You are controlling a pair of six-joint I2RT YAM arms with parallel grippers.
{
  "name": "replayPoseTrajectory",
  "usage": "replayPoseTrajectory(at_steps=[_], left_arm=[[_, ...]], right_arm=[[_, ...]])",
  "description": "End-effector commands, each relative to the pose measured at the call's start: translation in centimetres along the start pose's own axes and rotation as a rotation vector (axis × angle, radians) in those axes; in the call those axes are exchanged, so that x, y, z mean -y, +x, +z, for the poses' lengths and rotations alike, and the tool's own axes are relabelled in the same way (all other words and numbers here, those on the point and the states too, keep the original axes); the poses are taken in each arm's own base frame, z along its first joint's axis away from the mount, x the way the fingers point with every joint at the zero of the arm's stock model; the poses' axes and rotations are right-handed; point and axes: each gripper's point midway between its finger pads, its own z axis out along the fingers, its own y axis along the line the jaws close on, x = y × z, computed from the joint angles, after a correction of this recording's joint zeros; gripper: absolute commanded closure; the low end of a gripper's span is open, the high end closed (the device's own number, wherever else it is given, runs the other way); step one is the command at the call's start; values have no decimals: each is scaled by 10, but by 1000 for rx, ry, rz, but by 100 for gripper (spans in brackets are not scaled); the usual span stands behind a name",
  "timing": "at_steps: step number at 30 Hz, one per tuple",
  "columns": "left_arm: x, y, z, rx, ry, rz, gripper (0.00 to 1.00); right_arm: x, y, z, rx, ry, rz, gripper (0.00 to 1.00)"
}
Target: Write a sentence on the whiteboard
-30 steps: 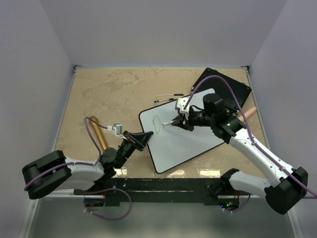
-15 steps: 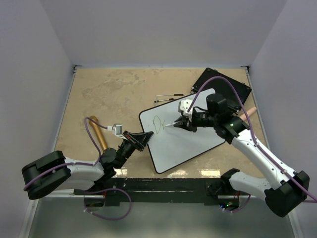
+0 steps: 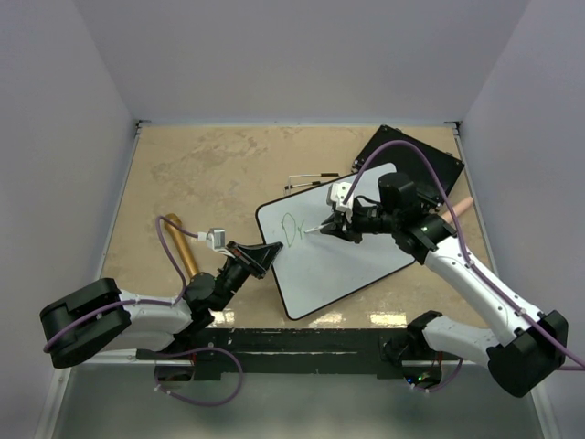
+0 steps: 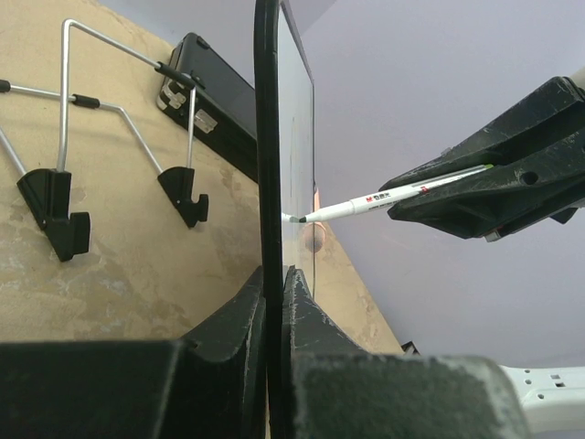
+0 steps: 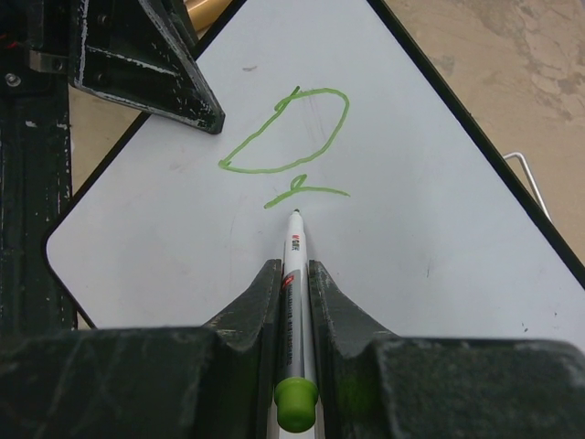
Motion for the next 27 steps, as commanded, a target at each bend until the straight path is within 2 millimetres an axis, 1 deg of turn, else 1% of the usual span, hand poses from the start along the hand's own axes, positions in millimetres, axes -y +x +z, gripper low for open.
replayPoseTrajectory(at_steps=[1,7,11,20,24,27], left_arm=[[-11,2,-7,-8,-4,137,100],[-11,2,-7,-7,-5,137,100],[-11,2,-7,-6,-4,136,100],[-10,3,-6,-9,-1,138,100],[-11,4,-6,-11,-3,138,100],[-11,4,-6,-12,-1,138,100]], right_arm=[[14,-3,-5,-7,85,-14,100],[26,-6,-14,-4,159,-10,100],[27,-9,-14,6,158,-13,100],[31,-19,-6,37,132,-9,100],[28,-21,-5,47,113,-9,100],[21,-20,-4,55,80,-11,100]])
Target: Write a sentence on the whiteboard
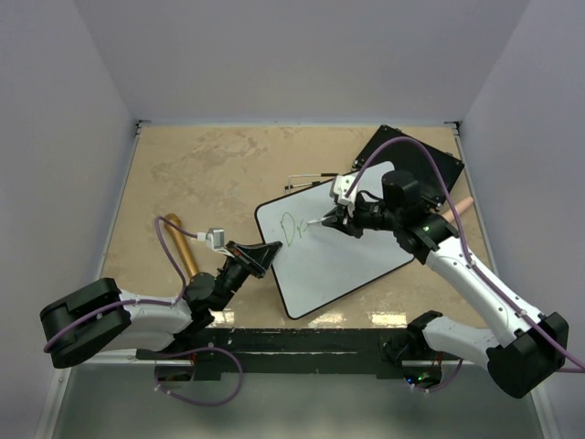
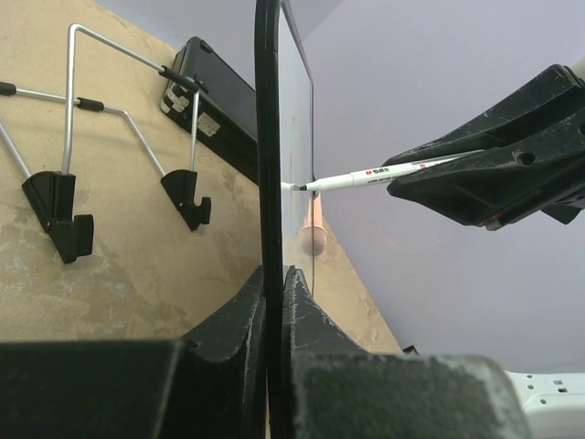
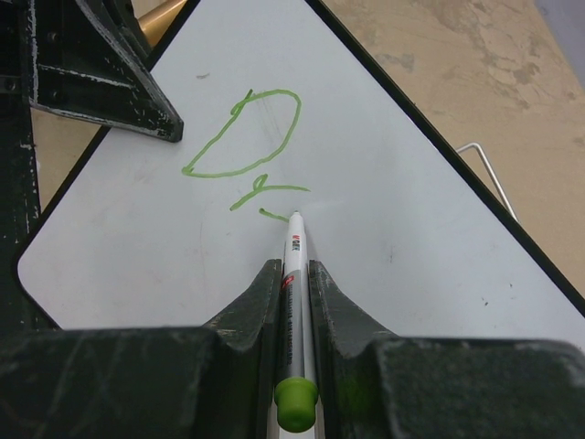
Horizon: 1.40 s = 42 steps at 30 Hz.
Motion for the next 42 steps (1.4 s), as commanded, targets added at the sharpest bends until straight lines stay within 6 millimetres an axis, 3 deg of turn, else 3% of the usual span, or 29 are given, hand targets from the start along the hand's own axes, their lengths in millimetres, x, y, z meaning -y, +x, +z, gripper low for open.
replayPoseTrajectory(at_steps=[1,14,26,32,38,42], left_arm=[[-10,5,-6,-19,6,139,100],[-10,5,-6,-16,4,139,100],[-10,3,-7,-13,3,138,100],[-10,3,-7,-13,3,138,100],[-11,4,-7,-14,2,139,100],[-11,4,-8,-14,2,138,100]], right_arm=[[0,-17,1,54,-25,-27,100],[-14,-2,2,10,-99,-32,100],[-11,18,-3,-65,-63,-29,100],[6,8,-10,-47,33,-24,100],[3,-7,-18,14,18,-42,100],[11,-5,-21,9,60,-33,100]])
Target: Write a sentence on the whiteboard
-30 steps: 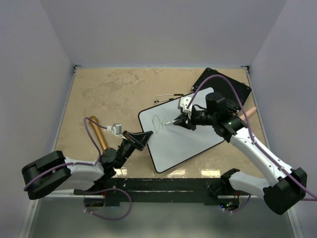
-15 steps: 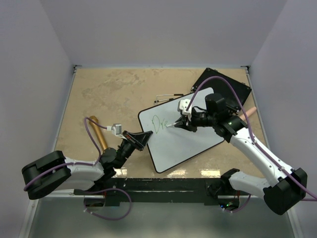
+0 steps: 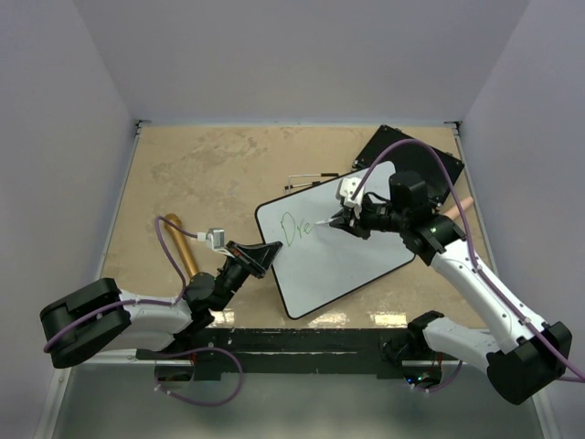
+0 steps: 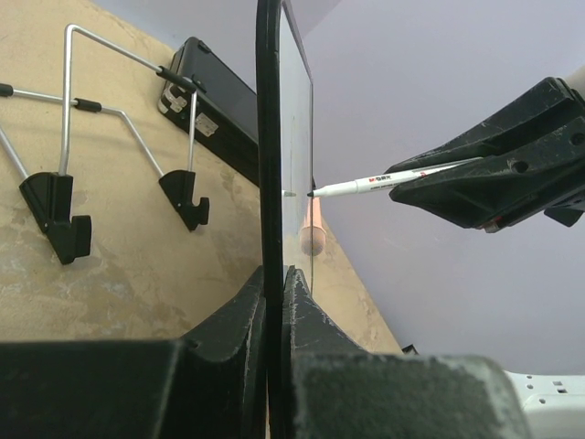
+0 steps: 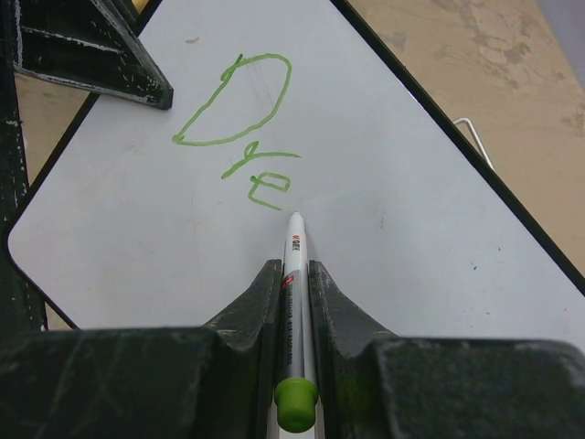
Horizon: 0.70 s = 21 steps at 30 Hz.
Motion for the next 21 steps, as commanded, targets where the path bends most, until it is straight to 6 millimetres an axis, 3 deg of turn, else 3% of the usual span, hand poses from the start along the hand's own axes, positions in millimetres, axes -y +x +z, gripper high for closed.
replayPoseTrajectory(at_steps=[1,10,21], left_arm=[[-11,3,-8,-11,-1,137,100],[-10,4,-8,-15,3,137,100],[-11,4,-8,-14,4,136,100]], right_arm=[[12,-15,-7,40,67,-14,100],[23,-9,0,26,98,14,100],[7,-17,4,74,0,-6,100]])
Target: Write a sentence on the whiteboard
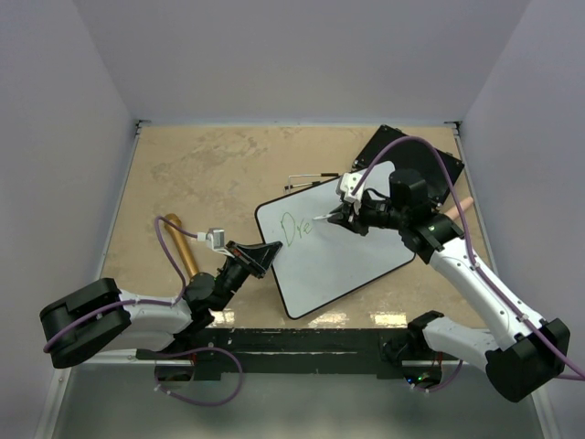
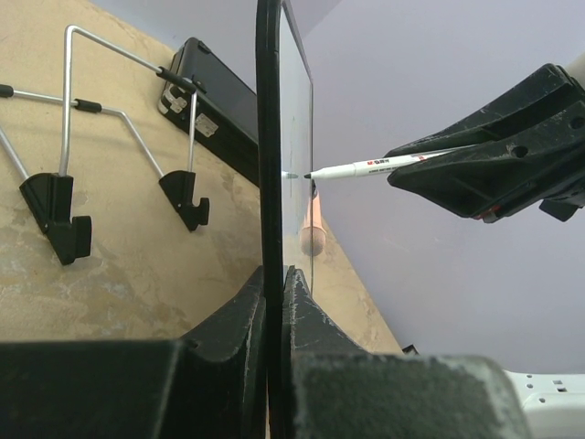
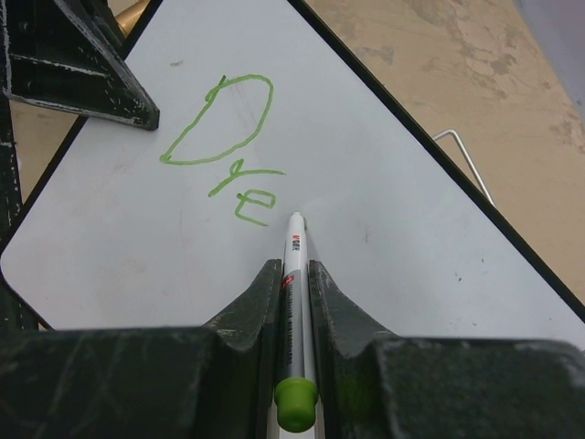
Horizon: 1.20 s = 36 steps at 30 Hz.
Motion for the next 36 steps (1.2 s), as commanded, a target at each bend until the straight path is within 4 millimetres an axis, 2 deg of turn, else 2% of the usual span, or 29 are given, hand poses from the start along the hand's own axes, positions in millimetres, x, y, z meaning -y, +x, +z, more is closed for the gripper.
replayPoseTrajectory(at_steps=[1,18,22,26,36], left_arm=[[-11,4,-8,-15,3,133,100],[-11,2,-9,-7,1,134,100],[-11,2,-9,-7,1,134,100],[-12,2,-10,-8,0,135,100],[-10,2,-9,-8,4,133,100]], right_arm=[[-4,-8,2,40,-36,-17,100],[-18,23,2,-64,-105,-9,100],[-11,14,-1,-42,-56,-14,100],[4,6,-6,-26,41,-12,100],[14,-1,-5,-1,76,2,100]])
